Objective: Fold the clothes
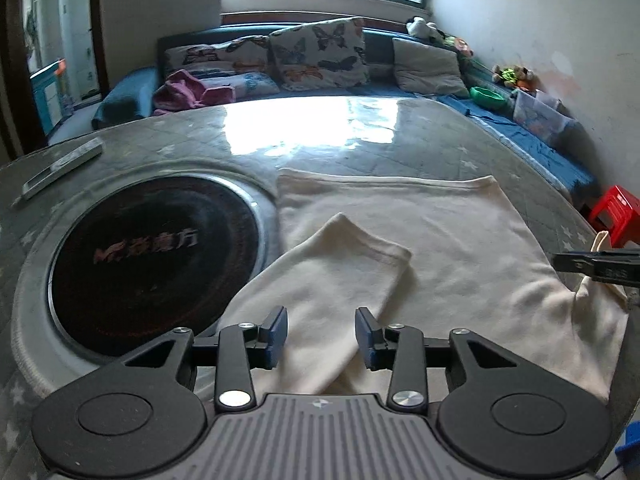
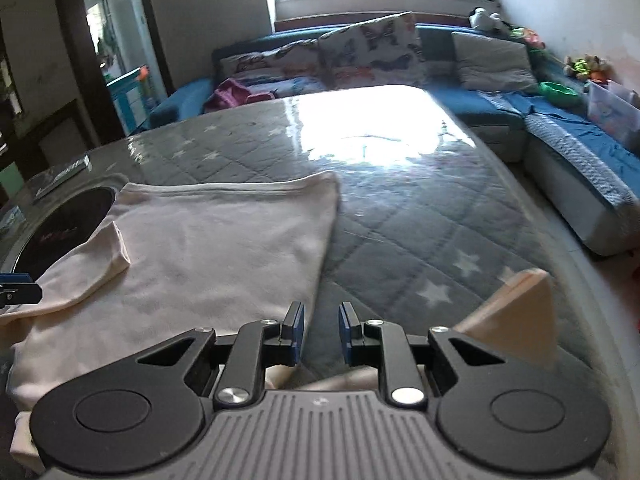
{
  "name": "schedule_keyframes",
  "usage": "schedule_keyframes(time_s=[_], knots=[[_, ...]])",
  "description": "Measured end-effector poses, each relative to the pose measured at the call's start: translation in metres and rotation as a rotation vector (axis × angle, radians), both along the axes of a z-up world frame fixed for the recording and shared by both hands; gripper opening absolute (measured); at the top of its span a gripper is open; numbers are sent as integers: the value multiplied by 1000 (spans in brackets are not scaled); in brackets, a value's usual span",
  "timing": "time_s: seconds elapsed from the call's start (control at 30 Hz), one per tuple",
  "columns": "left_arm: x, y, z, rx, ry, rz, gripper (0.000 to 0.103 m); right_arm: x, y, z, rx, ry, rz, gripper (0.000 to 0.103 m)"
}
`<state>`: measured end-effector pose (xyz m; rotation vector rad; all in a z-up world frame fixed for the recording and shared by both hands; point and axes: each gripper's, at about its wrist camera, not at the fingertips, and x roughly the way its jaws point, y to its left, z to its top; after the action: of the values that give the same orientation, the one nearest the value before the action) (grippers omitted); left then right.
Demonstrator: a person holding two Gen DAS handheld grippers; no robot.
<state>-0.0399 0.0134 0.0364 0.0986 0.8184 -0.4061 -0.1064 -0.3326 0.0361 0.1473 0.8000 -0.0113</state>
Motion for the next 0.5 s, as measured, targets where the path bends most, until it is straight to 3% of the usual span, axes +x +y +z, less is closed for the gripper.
schedule_keyframes(time_s=[0.13, 0.2, 0.3, 0.5], knots=[[10, -10, -5, 14, -4, -12, 39, 17, 4, -7, -17, 16, 9, 17], [14, -14, -8, 14, -1, -30, 39, 22, 5, -8, -23, 17, 11, 12], [21, -20, -13, 28, 4, -42, 34, 30, 8, -7, -36, 17, 12, 5], [37, -29, -22, 47, 9, -34, 25, 52, 12, -8, -93, 5, 16, 3]])
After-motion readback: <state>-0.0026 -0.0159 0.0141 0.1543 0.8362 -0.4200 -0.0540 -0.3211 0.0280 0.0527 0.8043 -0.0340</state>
